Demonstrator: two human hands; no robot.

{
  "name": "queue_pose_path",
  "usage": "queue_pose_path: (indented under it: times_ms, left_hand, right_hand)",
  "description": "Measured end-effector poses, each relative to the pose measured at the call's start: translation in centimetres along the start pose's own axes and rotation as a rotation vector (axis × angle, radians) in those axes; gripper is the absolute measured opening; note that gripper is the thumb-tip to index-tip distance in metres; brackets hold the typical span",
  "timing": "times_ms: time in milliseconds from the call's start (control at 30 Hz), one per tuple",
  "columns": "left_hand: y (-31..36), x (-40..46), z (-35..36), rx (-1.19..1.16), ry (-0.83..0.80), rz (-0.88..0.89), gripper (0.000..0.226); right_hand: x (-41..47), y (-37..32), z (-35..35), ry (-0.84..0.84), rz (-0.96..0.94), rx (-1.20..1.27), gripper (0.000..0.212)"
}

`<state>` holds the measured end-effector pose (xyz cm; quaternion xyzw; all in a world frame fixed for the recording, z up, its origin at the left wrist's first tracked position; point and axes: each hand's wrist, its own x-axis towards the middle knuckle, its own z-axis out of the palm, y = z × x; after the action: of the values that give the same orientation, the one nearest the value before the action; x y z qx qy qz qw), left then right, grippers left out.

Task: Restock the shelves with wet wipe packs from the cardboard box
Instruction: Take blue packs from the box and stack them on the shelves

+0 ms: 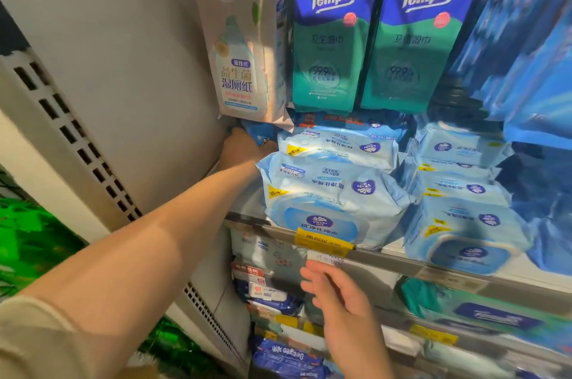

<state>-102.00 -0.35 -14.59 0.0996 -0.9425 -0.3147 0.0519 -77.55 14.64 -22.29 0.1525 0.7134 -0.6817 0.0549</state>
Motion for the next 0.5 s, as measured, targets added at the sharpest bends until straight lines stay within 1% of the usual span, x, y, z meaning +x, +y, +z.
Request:
queue_pose_path:
  times_ms: [100, 167, 233, 300, 400, 467, 500]
  left_hand:
    - [0.0, 1.0, 0.3, 0.051, -0.019, 0.034, 0.034]
    - [0.1, 1.1, 0.4, 0.047, -0.032, 0.020, 0.032]
    - [0.2, 1.1, 0.4, 0.014, -0.044, -0.005, 0.037]
    - [0.2, 0.5, 0.2, -0.025, -0.040, -0.039, 0.047]
    - [-0.2, -2.0, -0.9, -0.208, -0.012, -0.124, 0.059]
    - [-0.6, -4.8, -2.1, -0.284, 0.008, -0.137, 0.059]
    - [-0.8, -6.3, -2.8, -0.272, 0.010, -0.129, 0.055]
  right_hand:
    - [-0.4, 0.6, -0.6, 0.007, 0.010, -0.040, 0.017]
    - [-0.8, 0.8, -1.0, 0.008, 0.016, -0.057, 0.017]
    - [-1.1, 1.0, -1.3, 0.010, 0.023, -0.062, 0.018]
    - [-1.4, 1.1, -1.6, 0.017, 0.025, -0.056, 0.018]
    - [-1.6, 1.3, -1.8, 0.015, 0.023, -0.070, 0.020]
    - [-1.9, 1.3, -1.8, -0.004, 0.004, -0.085, 0.023]
    - [-1.9, 1.3, -1.7, -0.011, -0.008, -0.089, 0.026]
